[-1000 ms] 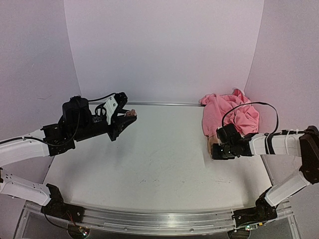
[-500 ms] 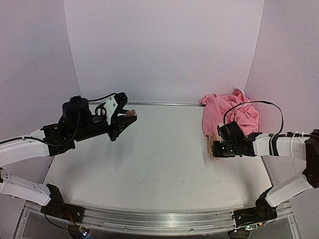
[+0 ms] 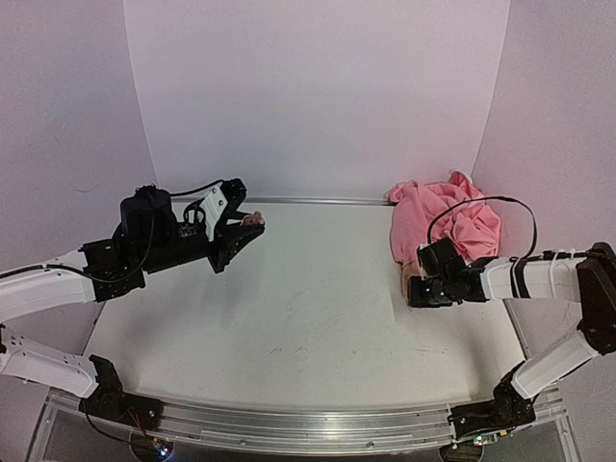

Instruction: Paint the nails

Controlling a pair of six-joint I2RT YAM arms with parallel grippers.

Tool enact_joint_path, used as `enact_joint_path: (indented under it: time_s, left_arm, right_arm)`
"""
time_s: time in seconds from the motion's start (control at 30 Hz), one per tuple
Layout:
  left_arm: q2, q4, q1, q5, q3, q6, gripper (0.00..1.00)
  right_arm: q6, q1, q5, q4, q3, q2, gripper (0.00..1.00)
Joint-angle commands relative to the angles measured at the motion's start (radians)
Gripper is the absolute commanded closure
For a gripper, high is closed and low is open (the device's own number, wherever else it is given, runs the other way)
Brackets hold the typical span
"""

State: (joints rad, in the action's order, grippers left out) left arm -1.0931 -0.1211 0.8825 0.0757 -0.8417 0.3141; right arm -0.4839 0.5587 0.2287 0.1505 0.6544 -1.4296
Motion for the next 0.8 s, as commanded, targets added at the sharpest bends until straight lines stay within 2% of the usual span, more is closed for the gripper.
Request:
enact_joint_path:
  time_s: [0.0, 0.77]
  left_arm:
    - [0.030, -0.043, -0.005, -0.001, -0.002, -0.007, 1.00]
    - [0.033, -0.044, -0.005, 0.001, -0.002, -0.009, 1.00]
  right_arm:
    - [0.004, -0.005, 0.031, -0.011, 0.039, -0.015, 1.00]
    - [-0.011, -0.005, 0.001, -0.031, 0.034, -0.030, 1.00]
